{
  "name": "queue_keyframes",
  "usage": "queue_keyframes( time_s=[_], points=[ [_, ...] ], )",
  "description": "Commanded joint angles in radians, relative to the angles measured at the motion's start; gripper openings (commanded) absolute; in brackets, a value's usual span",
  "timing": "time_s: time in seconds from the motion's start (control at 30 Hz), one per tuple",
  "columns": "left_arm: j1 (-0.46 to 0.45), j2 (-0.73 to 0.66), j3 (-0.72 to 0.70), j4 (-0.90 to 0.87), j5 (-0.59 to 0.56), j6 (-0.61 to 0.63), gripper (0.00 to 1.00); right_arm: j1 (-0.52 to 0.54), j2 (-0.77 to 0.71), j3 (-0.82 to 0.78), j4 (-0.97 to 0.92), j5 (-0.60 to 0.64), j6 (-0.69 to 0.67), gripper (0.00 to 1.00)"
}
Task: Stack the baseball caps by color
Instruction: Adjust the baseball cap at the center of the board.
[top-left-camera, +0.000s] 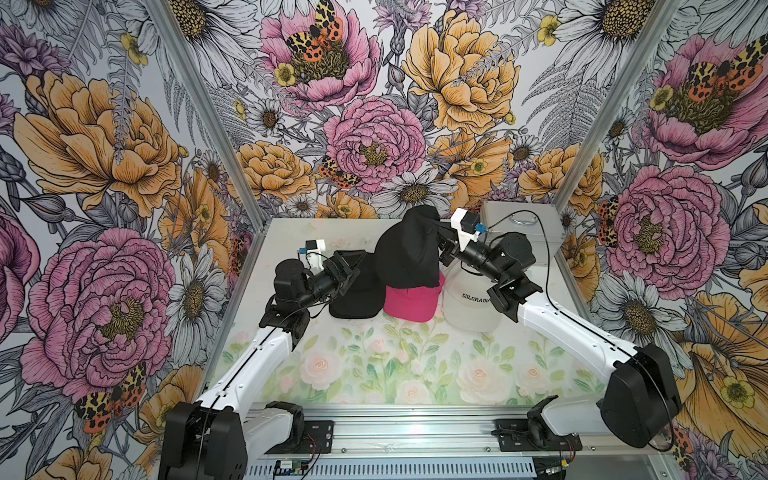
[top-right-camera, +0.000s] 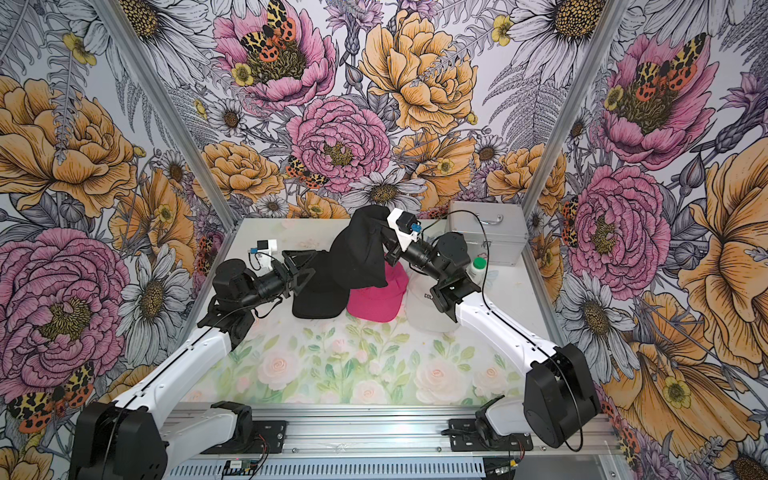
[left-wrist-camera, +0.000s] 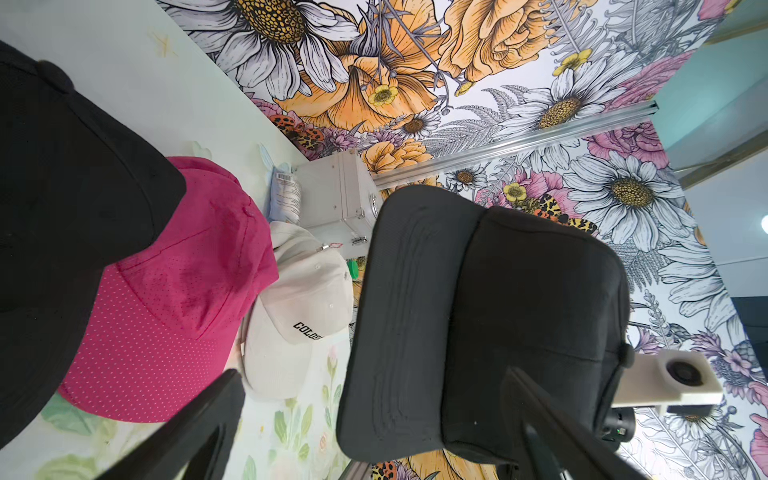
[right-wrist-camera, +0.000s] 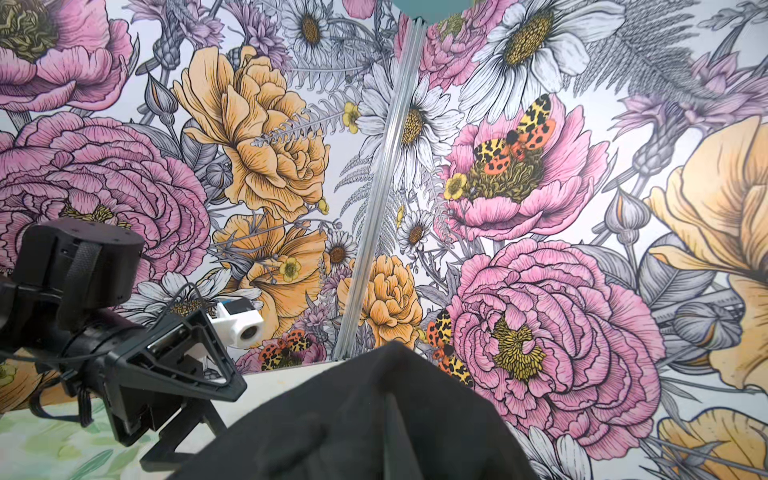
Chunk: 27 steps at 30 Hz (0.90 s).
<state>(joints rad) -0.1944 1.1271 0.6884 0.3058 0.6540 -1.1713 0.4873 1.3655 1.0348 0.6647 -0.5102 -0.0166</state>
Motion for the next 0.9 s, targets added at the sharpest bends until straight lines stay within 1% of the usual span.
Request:
queue_keyframes(
  time_s=[0.0, 0.07, 0.17, 0.2, 0.37, 0.43, 0.5, 0.53, 0.8, 0.83, 0.87],
  points=[
    [-0.018, 0.016, 0.011, 0.147, 0.06, -0.068, 0.99, 0.007, -0.023, -0.009, 0.082, 0.017, 0.082, 0.0],
    [-0.024, 0.046, 0.024, 0.216, 0.084, -0.107, 0.99, 0.015, -0.022, -0.009, 0.095, 0.008, 0.095, 0.0],
    [-0.044, 0.126, 0.023, 0.417, 0.107, -0.231, 0.98, 0.026, -0.009, -0.01, 0.138, -0.004, 0.125, 0.0],
    [-0.053, 0.145, 0.025, 0.46, 0.111, -0.257, 0.97, 0.028, -0.004, -0.009, 0.156, -0.004, 0.135, 0.0],
    [-0.078, 0.226, 0.02, 0.719, 0.119, -0.408, 0.88, 0.036, 0.026, -0.009, 0.215, -0.011, 0.18, 0.0],
    [-0.088, 0.251, 0.017, 0.787, 0.112, -0.441, 0.84, 0.04, 0.045, -0.006, 0.232, -0.022, 0.2, 0.0],
    [-0.091, 0.271, 0.016, 0.838, 0.108, -0.462, 0.77, 0.04, 0.061, -0.004, 0.241, -0.03, 0.21, 0.0],
    [-0.093, 0.276, 0.016, 0.857, 0.106, -0.468, 0.73, 0.041, 0.069, -0.005, 0.241, -0.029, 0.21, 0.0],
    [-0.086, 0.28, 0.008, 0.871, 0.109, -0.468, 0.21, 0.037, 0.096, -0.042, 0.238, -0.012, 0.177, 0.0],
    [-0.081, 0.284, 0.005, 0.87, 0.111, -0.469, 0.13, 0.036, 0.095, -0.049, 0.236, -0.007, 0.167, 0.0],
    [-0.075, 0.287, 0.001, 0.869, 0.111, -0.469, 0.01, 0.034, 0.092, -0.055, 0.229, 0.004, 0.161, 0.0]
  ],
)
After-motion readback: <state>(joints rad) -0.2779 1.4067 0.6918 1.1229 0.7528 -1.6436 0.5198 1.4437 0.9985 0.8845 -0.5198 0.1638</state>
